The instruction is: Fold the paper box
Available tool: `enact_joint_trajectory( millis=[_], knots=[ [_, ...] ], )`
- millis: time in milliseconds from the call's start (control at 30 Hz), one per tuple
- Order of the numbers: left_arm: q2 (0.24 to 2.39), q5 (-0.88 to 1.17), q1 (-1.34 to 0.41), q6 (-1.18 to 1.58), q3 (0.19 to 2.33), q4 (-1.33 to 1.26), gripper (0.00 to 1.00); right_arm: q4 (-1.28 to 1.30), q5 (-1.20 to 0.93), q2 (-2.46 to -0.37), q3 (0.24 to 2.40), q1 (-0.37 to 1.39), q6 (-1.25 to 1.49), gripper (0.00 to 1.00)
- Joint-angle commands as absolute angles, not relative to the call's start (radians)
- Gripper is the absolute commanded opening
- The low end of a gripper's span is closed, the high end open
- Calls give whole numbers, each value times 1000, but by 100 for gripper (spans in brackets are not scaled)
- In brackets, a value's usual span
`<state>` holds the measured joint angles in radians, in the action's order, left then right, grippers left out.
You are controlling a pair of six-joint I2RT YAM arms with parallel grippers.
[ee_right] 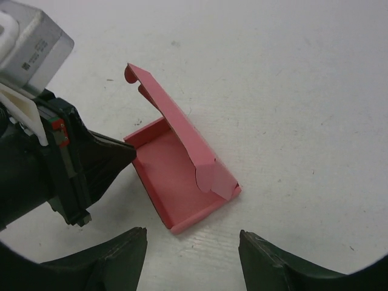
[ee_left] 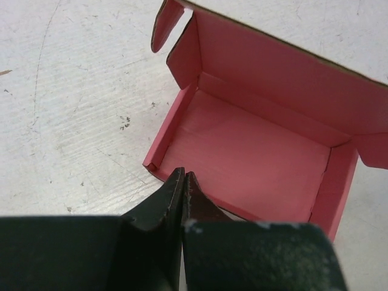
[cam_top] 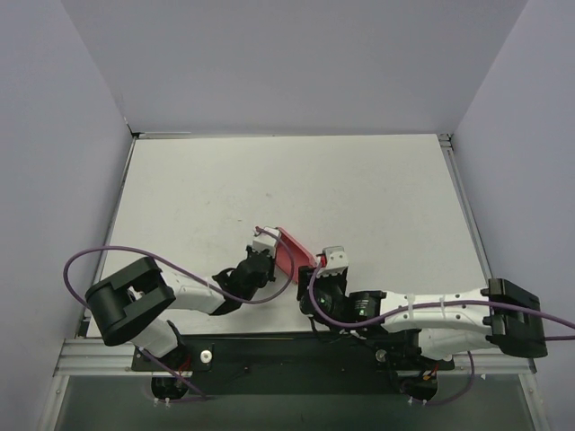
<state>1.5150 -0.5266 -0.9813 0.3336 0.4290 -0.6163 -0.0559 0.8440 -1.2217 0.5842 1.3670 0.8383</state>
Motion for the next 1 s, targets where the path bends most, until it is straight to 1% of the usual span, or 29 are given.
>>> enact_joint_trajectory(
  millis=[0,67,167,233,267,333,367,467,500,567,600,700,733,833,967],
  knots=[
    [1487,-548,-989,325,411,-646,0,-75,845,-1125,568,1367,796,65],
    [1448,-529,-989,330,408,-628,0,-89,800,-1098,580,1339,781,70],
    [1367,-494,-989,330,413,-579,1,-91,675,-1085,597,1249,779,70],
    [1313,-480,-988,331,417,-542,9,-97,629,-1068,594,1212,805,70],
    [1257,-471,-988,330,419,-499,15,-100,605,-1062,591,1185,813,70],
    [1200,-459,-983,325,420,-459,23,-112,586,-1043,583,1163,837,69],
    [1149,-450,-982,322,420,-413,33,-115,583,-1040,580,1155,848,70],
    [1074,-405,-954,327,452,-289,45,-133,577,-1026,574,1132,913,70],
    [1060,-370,-942,345,474,-255,50,-135,571,-1020,574,1118,942,71],
    [1033,-315,-881,365,506,-178,55,-135,560,-1023,572,1100,1009,71],
    [1028,-252,-855,392,521,-160,61,-138,542,-1026,572,1083,1028,71],
    [1031,-145,-760,431,593,-127,74,-156,522,-1037,569,1054,1069,70],
    [1038,-106,-744,439,636,-111,76,-158,519,-1040,566,1039,1078,70],
    [1100,-77,-710,437,731,-97,81,-173,511,-1048,557,1014,1107,69],
    [1234,-65,-693,407,810,-91,83,-184,515,-1063,535,996,1137,69]
  ],
)
